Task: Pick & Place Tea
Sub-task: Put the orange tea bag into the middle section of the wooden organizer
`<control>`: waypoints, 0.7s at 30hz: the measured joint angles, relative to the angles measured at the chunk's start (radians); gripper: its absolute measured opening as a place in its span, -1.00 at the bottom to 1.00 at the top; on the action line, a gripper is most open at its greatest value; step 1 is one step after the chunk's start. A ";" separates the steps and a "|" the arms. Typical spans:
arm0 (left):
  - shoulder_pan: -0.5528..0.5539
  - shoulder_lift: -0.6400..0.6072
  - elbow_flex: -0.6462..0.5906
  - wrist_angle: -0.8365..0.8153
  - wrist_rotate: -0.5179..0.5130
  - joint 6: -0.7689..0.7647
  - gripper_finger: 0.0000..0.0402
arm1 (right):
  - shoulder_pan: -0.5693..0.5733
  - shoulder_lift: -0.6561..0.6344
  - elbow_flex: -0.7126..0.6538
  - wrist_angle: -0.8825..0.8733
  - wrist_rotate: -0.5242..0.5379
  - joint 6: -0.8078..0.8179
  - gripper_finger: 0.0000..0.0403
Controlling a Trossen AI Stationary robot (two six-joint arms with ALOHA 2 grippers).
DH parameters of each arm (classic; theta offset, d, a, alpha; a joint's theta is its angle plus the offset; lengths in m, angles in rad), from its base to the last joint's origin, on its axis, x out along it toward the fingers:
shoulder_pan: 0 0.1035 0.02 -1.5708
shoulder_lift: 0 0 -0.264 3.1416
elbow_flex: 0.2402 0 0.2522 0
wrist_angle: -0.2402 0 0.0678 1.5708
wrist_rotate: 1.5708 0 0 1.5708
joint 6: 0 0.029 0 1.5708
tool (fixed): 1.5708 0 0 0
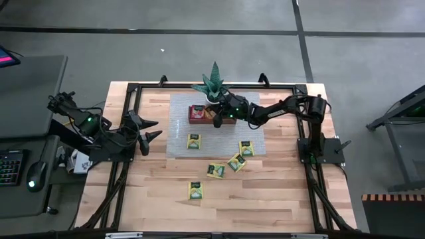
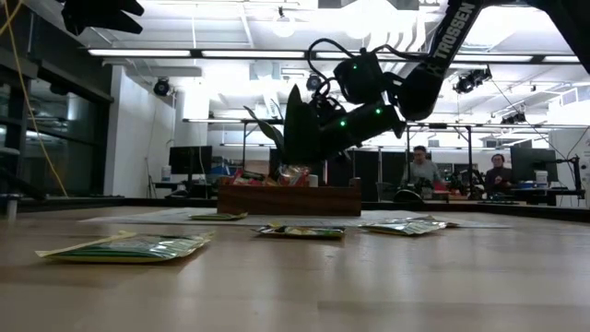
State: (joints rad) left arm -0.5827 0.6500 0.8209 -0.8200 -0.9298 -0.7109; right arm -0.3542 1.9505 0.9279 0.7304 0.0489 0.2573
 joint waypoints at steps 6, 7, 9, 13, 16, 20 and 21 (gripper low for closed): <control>0.000 0.000 0.000 -0.008 0.006 0.000 -0.02 | 0.000 0.000 0.000 0.000 0.005 0.000 -1.00; 0.000 0.000 0.000 -0.010 0.006 0.000 -0.02 | 0.000 0.000 0.000 0.000 0.004 0.001 -0.99; 0.000 0.000 0.000 -0.013 0.006 0.000 -0.02 | 0.000 0.000 0.000 0.000 0.004 0.011 -0.97; 0.000 0.000 0.000 -0.013 0.008 0.000 -0.02 | 0.000 0.000 0.000 -0.001 0.001 0.013 -0.84; 0.000 0.000 0.000 -0.014 0.012 0.000 -0.02 | 0.000 0.000 0.000 -0.004 0.001 0.015 -0.69; 0.000 0.000 0.000 -0.015 0.026 0.000 -0.02 | 0.000 0.000 0.000 -0.005 0.021 0.015 -0.47; 0.000 0.000 0.000 -0.015 0.026 0.000 -0.02 | 0.000 0.000 0.000 -0.005 0.024 0.015 -0.42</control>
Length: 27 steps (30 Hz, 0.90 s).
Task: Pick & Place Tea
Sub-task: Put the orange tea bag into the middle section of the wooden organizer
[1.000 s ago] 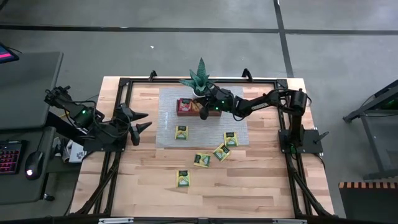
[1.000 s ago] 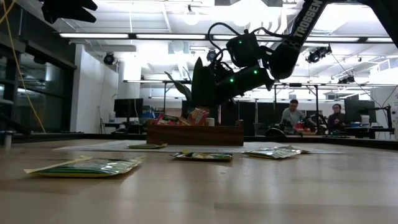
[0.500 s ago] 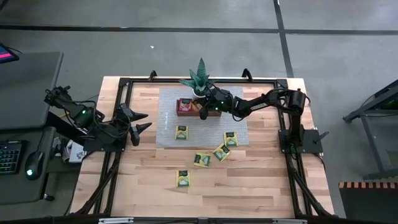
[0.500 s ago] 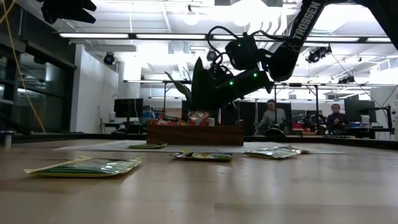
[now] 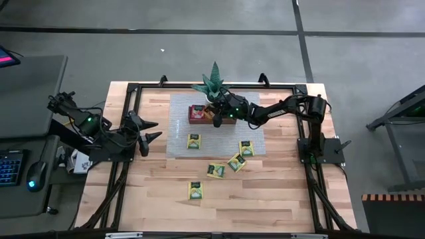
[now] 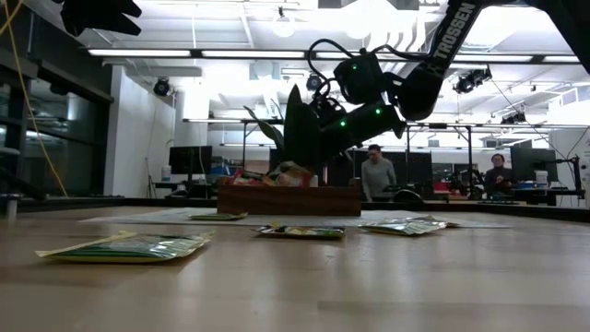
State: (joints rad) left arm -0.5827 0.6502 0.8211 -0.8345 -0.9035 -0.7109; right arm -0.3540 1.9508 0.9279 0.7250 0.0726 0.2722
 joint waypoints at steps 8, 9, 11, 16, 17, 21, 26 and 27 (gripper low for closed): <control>0.000 0.000 0.000 0.001 0.006 0.000 -0.02 | 0.000 0.000 0.000 0.021 -0.012 0.017 -0.22; 0.000 0.000 0.000 0.001 0.006 0.000 -0.02 | 0.000 0.000 0.000 0.028 -0.011 0.018 -0.22; 0.000 0.000 0.000 0.001 0.006 0.000 -0.02 | 0.000 0.000 0.000 0.040 -0.012 0.017 -0.24; 0.000 0.000 0.000 0.001 0.006 0.000 -0.02 | 0.000 0.000 0.000 0.054 -0.012 0.016 -0.36; 0.000 0.000 0.000 0.001 0.005 0.000 -0.02 | 0.000 0.000 0.000 0.050 -0.015 0.016 -0.39; 0.000 0.000 0.000 0.002 0.005 -0.004 -0.02 | 0.000 0.000 0.000 0.033 -0.024 0.015 -0.50; 0.000 0.000 0.000 0.002 0.004 -0.005 -0.02 | 0.000 0.000 0.000 0.029 -0.024 0.015 -0.65; 0.000 0.000 0.000 0.002 0.004 -0.005 -0.02 | 0.000 0.000 0.000 0.029 -0.024 0.015 -0.69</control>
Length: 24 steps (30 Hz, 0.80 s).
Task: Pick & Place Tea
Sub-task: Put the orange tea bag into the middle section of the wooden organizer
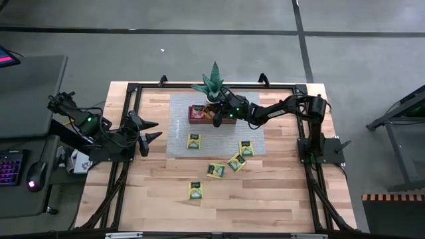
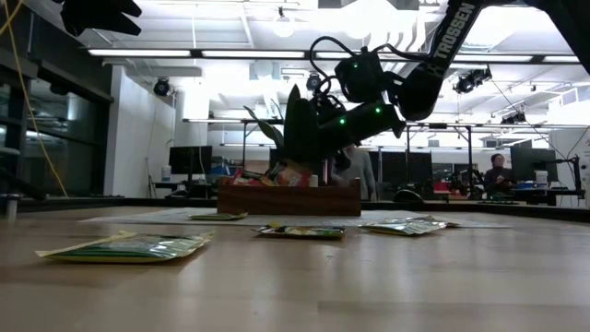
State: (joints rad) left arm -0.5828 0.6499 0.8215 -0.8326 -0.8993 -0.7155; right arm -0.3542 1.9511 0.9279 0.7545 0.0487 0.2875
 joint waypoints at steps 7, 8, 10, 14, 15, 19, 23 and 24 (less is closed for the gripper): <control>0.000 0.000 0.000 0.000 -0.001 0.000 -0.02 | 0.000 0.000 0.000 0.016 0.000 0.002 -0.98; 0.000 0.000 0.000 0.000 -0.001 0.000 -0.02 | 0.000 0.000 0.000 0.021 0.000 0.008 -0.97; 0.000 0.000 0.000 0.000 -0.001 0.000 -0.02 | 0.000 0.000 0.000 0.022 0.001 0.026 -0.98; 0.000 0.000 0.000 0.000 0.000 0.000 -0.02 | 0.000 0.000 0.000 0.037 0.003 0.032 -0.99; 0.000 0.000 0.000 0.000 0.000 0.000 -0.02 | 0.000 0.000 0.000 0.039 0.004 0.035 -0.99; 0.000 0.000 0.000 0.000 0.000 0.000 -0.02 | 0.000 0.000 0.000 0.061 0.008 0.030 -0.99; 0.000 0.000 0.000 0.000 0.000 0.000 -0.02 | -0.006 -0.003 0.000 0.099 0.018 0.024 -1.00; 0.000 0.000 0.000 0.000 0.000 0.000 -0.02 | -0.009 -0.003 0.000 0.094 0.020 0.025 -1.00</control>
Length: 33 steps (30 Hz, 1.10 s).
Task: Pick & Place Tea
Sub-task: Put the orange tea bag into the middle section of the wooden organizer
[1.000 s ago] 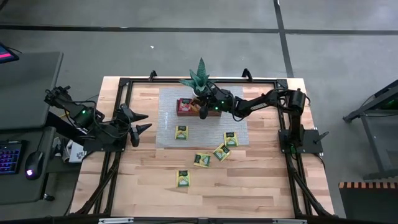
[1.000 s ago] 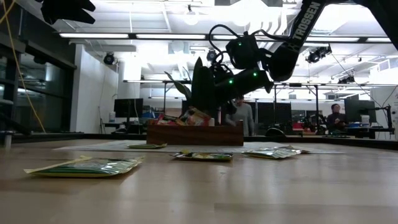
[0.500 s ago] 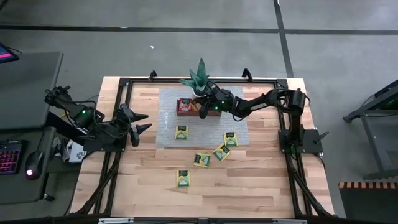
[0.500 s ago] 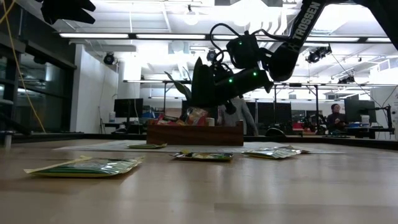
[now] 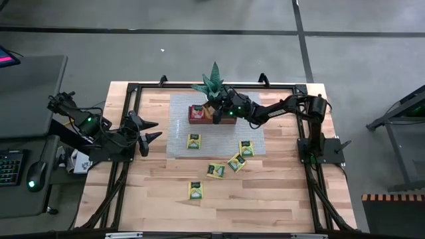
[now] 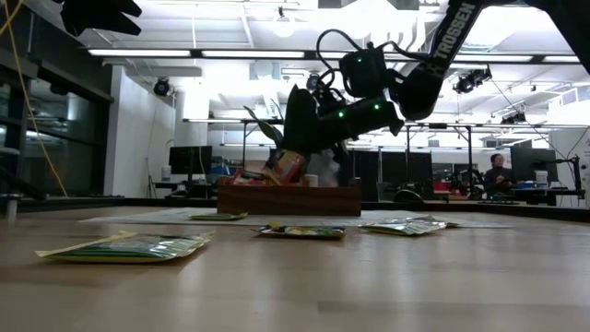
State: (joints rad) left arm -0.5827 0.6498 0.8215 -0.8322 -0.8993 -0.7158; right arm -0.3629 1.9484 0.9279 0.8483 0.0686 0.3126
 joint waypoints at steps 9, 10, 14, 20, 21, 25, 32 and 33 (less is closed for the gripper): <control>0.000 0.000 0.000 0.000 0.004 0.000 -0.02 | -0.003 0.000 0.000 -0.056 -0.017 -0.023 -1.00; 0.000 0.000 0.000 0.000 0.004 0.000 -0.02 | -0.004 0.000 0.000 -0.053 -0.017 -0.022 -1.00; 0.000 0.000 0.000 -0.001 0.004 0.002 -0.02 | -0.004 0.003 0.000 -0.057 -0.016 -0.019 -1.00; 0.000 0.001 0.000 0.000 0.004 0.004 -0.02 | -0.004 0.010 0.000 -0.065 -0.010 -0.005 -1.00; 0.000 0.000 0.000 0.000 0.005 0.004 -0.02 | -0.004 0.010 0.000 -0.065 -0.011 -0.004 -1.00; 0.000 0.000 0.000 0.001 0.005 0.004 -0.02 | -0.004 0.010 0.000 -0.093 -0.015 -0.002 -1.00; 0.000 0.003 0.000 0.002 0.025 0.004 -0.02 | -0.004 0.010 0.000 -0.083 -0.016 0.000 -1.00; 0.000 0.003 0.000 0.002 0.027 0.004 -0.02 | -0.004 0.010 0.000 -0.080 -0.016 0.000 -1.00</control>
State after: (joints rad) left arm -0.5827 0.6530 0.8215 -0.8305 -0.8722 -0.7119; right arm -0.3672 1.9583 0.9276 0.7682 0.0525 0.3130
